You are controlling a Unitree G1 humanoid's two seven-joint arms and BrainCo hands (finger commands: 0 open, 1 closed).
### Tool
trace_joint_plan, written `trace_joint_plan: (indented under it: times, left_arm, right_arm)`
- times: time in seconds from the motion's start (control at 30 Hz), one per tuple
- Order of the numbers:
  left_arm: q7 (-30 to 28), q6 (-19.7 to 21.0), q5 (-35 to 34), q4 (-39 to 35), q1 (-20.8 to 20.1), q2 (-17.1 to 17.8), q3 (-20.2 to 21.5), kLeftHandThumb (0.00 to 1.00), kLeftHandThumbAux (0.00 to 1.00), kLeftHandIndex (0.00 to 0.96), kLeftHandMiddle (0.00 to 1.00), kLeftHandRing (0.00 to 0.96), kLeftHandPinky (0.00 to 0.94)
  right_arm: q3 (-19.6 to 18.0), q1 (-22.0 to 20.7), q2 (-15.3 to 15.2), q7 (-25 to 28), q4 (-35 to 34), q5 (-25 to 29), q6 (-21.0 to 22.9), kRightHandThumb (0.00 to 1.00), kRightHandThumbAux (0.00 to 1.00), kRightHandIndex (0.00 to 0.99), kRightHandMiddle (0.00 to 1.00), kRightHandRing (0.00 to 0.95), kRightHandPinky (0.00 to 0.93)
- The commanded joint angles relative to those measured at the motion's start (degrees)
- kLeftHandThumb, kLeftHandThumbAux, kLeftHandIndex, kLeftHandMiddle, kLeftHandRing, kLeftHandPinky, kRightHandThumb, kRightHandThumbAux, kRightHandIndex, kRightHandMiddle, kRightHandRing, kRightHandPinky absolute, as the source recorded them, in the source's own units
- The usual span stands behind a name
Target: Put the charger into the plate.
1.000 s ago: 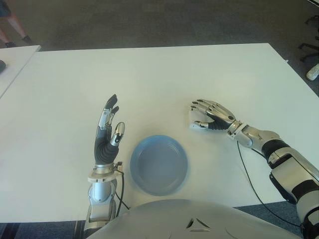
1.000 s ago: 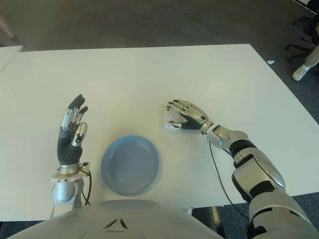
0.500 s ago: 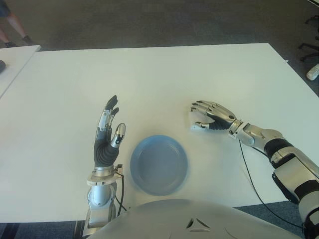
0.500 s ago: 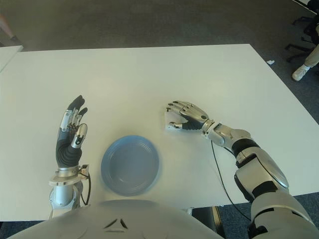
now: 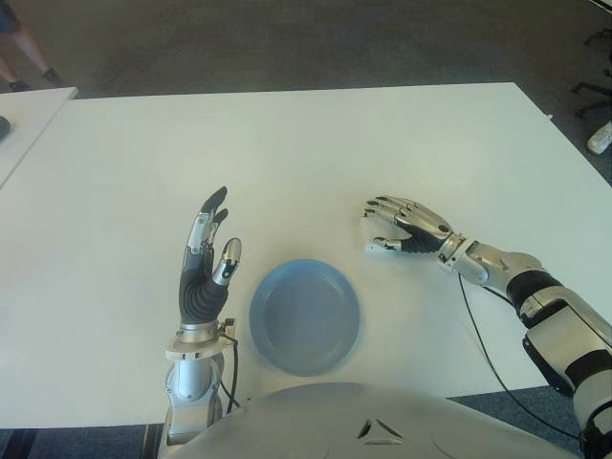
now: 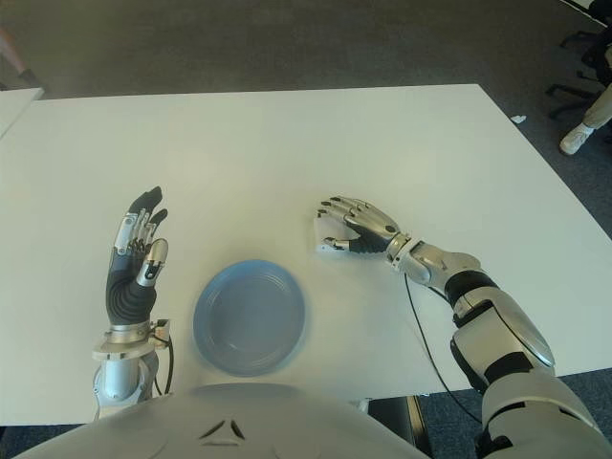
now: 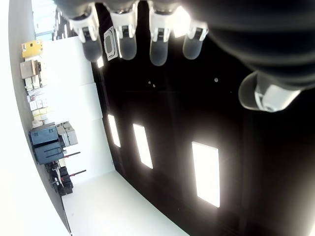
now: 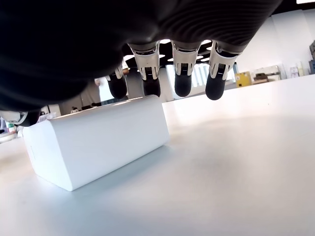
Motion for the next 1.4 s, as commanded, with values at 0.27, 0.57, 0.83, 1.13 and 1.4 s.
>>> trace_joint_plan:
  times: [0.27,0.57,0.83,1.13,1.4]
  left_arm:
    - [0.2,1.4,-1.1,-0.4,0.8,0.2,0.0,0.228,0.351,0.092,0.099,0.056,0.044]
    - [-0.1,0.7,-1.7,1.4,-0.1,1.3,0.8,0.235,0.342,0.087,0.086,0.049,0.044]
    - [-0.5,0.2,-2.8,4.2,-1.3,2.6,1.1,0.293,0.301,0.085,0.065,0.025,0.01]
    - [-0.8,-1.3,-2.6,6.3,-2.1,4.2,1.1,0.306,0.256,0.071,0.045,0.007,0.0]
    - [-0.8,-1.3,-3.1,7.3,-2.7,5.0,1.0,0.31,0.241,0.076,0.04,0.003,0.003]
  right_arm:
    - [0.1,1.7,1.7,0.7,0.9,0.0,0.5,0.338,0.167,0.0,0.0,0.0,0.0]
    - [-0.7,1.3,2.8,-2.4,-0.2,0.1,0.3,0.32,0.177,0.0,0.0,0.0,0.0]
    - [-1.5,1.1,3.5,-5.1,-1.8,0.4,-0.2,0.324,0.164,0.0,0.0,0.0,0.0]
    - [-3.2,1.5,4.2,-5.9,-2.9,1.7,-1.8,0.313,0.149,0.0,0.0,0.0,0.0]
    - [-4.2,1.8,3.8,-5.0,-4.1,1.7,-3.0,0.301,0.151,0.0,0.0,0.0,0.0]
